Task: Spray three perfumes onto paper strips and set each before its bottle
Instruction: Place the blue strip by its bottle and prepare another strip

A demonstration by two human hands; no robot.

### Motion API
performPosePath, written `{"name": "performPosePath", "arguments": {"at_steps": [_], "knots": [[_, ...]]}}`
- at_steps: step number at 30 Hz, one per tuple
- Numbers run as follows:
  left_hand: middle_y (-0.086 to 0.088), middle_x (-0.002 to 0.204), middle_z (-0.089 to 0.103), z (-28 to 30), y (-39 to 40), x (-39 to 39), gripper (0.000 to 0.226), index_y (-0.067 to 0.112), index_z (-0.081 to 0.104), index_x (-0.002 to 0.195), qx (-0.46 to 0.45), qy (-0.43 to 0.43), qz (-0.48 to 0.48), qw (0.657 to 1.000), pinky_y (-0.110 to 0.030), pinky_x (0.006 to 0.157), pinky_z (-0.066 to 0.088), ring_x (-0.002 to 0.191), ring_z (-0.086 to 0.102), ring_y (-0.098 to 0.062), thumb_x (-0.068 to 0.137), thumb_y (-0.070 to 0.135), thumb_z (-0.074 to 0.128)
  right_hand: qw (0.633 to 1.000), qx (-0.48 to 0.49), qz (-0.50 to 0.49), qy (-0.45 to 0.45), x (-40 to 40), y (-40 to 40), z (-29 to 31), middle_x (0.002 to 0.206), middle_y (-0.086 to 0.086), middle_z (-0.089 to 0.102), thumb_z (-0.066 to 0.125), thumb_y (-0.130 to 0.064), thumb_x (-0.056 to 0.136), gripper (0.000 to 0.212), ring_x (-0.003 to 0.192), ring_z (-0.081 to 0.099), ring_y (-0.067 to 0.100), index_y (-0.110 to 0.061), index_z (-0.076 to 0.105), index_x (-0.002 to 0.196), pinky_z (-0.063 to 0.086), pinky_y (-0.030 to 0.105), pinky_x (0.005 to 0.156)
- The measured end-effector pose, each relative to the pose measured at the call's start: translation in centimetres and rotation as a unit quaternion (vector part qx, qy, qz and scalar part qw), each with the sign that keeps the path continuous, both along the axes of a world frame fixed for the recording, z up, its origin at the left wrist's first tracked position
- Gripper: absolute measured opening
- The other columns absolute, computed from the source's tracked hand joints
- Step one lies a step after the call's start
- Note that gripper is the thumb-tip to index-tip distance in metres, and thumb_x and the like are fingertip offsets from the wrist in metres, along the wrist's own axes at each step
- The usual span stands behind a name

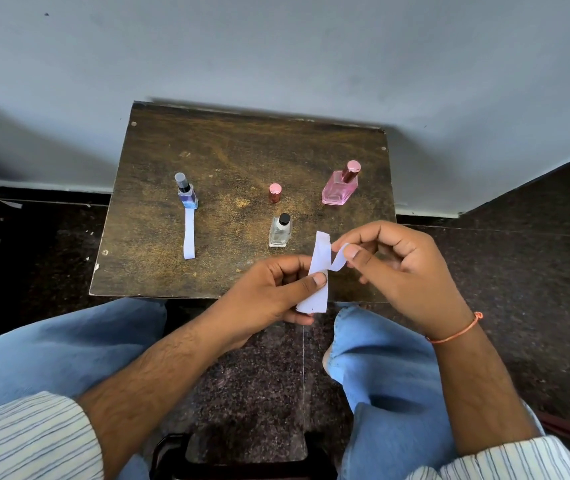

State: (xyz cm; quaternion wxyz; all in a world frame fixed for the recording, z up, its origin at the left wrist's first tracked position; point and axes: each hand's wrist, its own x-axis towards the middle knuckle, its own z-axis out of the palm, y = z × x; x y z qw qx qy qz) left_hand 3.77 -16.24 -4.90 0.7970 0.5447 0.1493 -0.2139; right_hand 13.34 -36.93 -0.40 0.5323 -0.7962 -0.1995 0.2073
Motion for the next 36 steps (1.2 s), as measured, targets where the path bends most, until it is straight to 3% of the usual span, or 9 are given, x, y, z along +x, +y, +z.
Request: {"name": "performPosePath", "arguments": {"at_steps": [2, 6, 8, 12, 16, 21, 25, 30, 36], "knots": [[0.001, 0.095, 0.075, 0.1, 0.0, -0.1, 0.021, 0.014, 0.077, 0.122, 0.010, 0.002, -0.007, 1.000, -0.033, 0.078, 0.068, 0.087, 0.074, -0.011, 0.103, 0.017, 0.068, 1.000, 0.028, -0.011, 0.000, -0.1, 0.1, 0.3, 0.098, 0.010, 0.081, 0.072, -0.003, 0.101, 0.007, 0.082, 0.071, 0.027, -0.006, 0.078, 0.102, 0.059, 0.031, 0.070], [0.000, 0.121, 0.081, 0.2, 0.0, 0.0, 0.027, 0.017, 0.070, 0.132, 0.041, -0.010, -0.031, 0.999, -0.040, 0.096, 0.064, 0.114, 0.077, -0.019, 0.105, 0.019, 0.067, 0.998, 0.061, -0.012, 0.009, -0.2, 0.1, 0.4, 0.093, 0.008, 0.080, 0.071, -0.003, 0.101, 0.004, 0.076, 0.071, 0.027, -0.004, 0.075, 0.102, 0.058, 0.031, 0.066], [-0.003, 0.124, 0.081, 0.4, -0.1, 0.1, 0.031, 0.017, 0.066, 0.138, 0.033, -0.018, -0.030, 0.999, -0.037, 0.095, 0.064, 0.118, 0.076, -0.027, 0.106, 0.016, 0.065, 0.997, 0.079, -0.004, 0.021, -0.4, 0.4, 0.5, 0.089, 0.014, 0.078, 0.071, -0.001, 0.100, 0.004, 0.074, 0.072, 0.022, -0.001, 0.074, 0.102, 0.057, 0.026, 0.066], [-0.008, 0.112, 0.082, 0.4, -0.1, 0.1, 0.031, 0.015, 0.061, 0.141, 0.055, -0.035, -0.029, 0.997, -0.032, 0.086, 0.063, 0.105, 0.079, -0.035, 0.111, 0.015, 0.057, 0.994, 0.098, 0.018, 0.037, -0.7, 0.9, 0.7, 0.089, 0.024, 0.076, 0.068, 0.000, 0.098, 0.008, 0.073, 0.072, 0.019, 0.005, 0.072, 0.104, 0.056, 0.021, 0.067], [0.000, 0.084, 0.066, 0.0, 0.0, 0.2, 0.022, 0.013, 0.067, 0.106, 0.103, -0.068, -0.037, 0.992, -0.044, 0.079, 0.053, 0.078, 0.071, -0.018, 0.115, 0.017, 0.047, 0.996, 0.082, -0.023, 0.029, -0.5, 1.2, 0.4, 0.088, 0.013, 0.080, 0.071, -0.002, 0.100, 0.007, 0.070, 0.073, 0.019, -0.006, 0.076, 0.105, 0.056, 0.024, 0.063], [0.011, 0.073, 0.055, -0.1, -0.2, 0.1, 0.031, 0.016, 0.073, 0.121, 0.114, -0.037, -0.032, 0.992, -0.045, 0.082, 0.053, 0.066, 0.056, -0.009, 0.115, 0.012, 0.043, 0.981, 0.104, -0.151, 0.059, 0.0, 1.7, 0.2, 0.095, 0.008, 0.084, 0.066, -0.002, 0.105, 0.021, 0.069, 0.069, 0.023, -0.014, 0.069, 0.121, 0.054, 0.028, 0.059], [0.024, 0.067, 0.063, 0.6, -0.2, 0.2, 0.026, 0.011, 0.072, 0.117, 0.121, -0.037, -0.033, 0.991, -0.038, 0.076, 0.052, 0.061, 0.057, 0.004, 0.114, 0.014, 0.046, 0.988, 0.007, -0.079, 0.130, 0.3, 0.9, -0.3, 0.111, -0.002, 0.085, 0.072, -0.005, 0.100, 0.038, 0.081, 0.072, 0.017, -0.020, 0.066, 0.135, 0.055, 0.033, 0.064], [0.013, 0.066, 0.060, 0.6, -0.3, 0.2, 0.028, 0.009, 0.071, 0.113, 0.133, -0.029, -0.023, 0.990, -0.040, 0.071, 0.052, 0.060, 0.054, -0.006, 0.115, 0.017, 0.044, 0.989, -0.102, 0.093, -0.048, -0.4, 0.9, -0.8, 0.116, -0.008, 0.069, 0.098, -0.017, 0.077, 0.064, 0.086, 0.066, 0.017, -0.033, 0.070, 0.132, 0.052, 0.020, 0.081], [0.003, 0.074, 0.059, -0.1, 0.0, 0.1, 0.035, 0.003, 0.066, 0.108, 0.147, -0.038, -0.047, 0.987, -0.041, 0.071, 0.055, 0.064, 0.058, -0.014, 0.117, 0.028, 0.042, 0.981, -0.095, 0.094, -0.144, -0.4, 1.9, -1.9, 0.113, -0.011, 0.070, 0.095, -0.021, 0.082, 0.033, 0.098, 0.070, 0.016, -0.028, 0.085, 0.112, 0.056, 0.028, 0.085]]}}
